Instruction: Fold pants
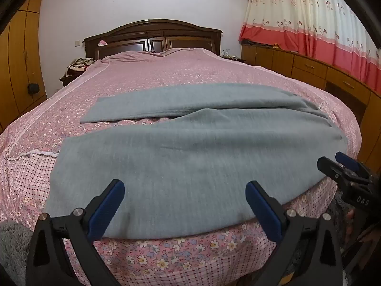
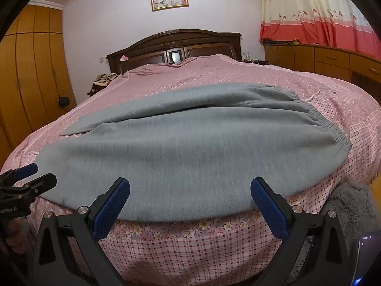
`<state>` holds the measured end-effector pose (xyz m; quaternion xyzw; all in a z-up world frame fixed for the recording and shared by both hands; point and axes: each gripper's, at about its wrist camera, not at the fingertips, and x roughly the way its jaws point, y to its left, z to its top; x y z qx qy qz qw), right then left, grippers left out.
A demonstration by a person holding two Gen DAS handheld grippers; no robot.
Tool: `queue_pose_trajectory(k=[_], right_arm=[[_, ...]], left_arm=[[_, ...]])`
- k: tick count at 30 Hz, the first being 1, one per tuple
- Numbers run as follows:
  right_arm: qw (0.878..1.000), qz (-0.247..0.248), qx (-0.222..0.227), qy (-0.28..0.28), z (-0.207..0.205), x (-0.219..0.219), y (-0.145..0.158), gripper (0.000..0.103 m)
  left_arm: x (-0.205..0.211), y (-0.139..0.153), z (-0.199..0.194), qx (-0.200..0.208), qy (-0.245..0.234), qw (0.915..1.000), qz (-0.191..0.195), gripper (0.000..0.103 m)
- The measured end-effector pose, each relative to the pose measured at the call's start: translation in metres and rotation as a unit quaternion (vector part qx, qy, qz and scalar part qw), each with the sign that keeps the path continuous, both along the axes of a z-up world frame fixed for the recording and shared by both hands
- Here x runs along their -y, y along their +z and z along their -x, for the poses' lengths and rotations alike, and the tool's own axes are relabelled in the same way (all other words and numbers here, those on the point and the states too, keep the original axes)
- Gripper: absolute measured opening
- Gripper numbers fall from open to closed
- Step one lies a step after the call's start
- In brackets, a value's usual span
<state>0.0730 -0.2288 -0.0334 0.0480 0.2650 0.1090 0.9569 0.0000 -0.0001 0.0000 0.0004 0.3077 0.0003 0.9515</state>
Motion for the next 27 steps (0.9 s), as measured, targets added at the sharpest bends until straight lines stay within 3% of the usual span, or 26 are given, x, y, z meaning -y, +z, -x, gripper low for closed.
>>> queue_pose_trajectory(k=[27], right_arm=[[1.000,0.002,-0.005,0.000,-0.0013,-0.0029,-0.0083,0.103]], left_arm=[[-0.0012,0.0008,0.0010,-0.001,-0.001,1.0000,0.005,0.103]])
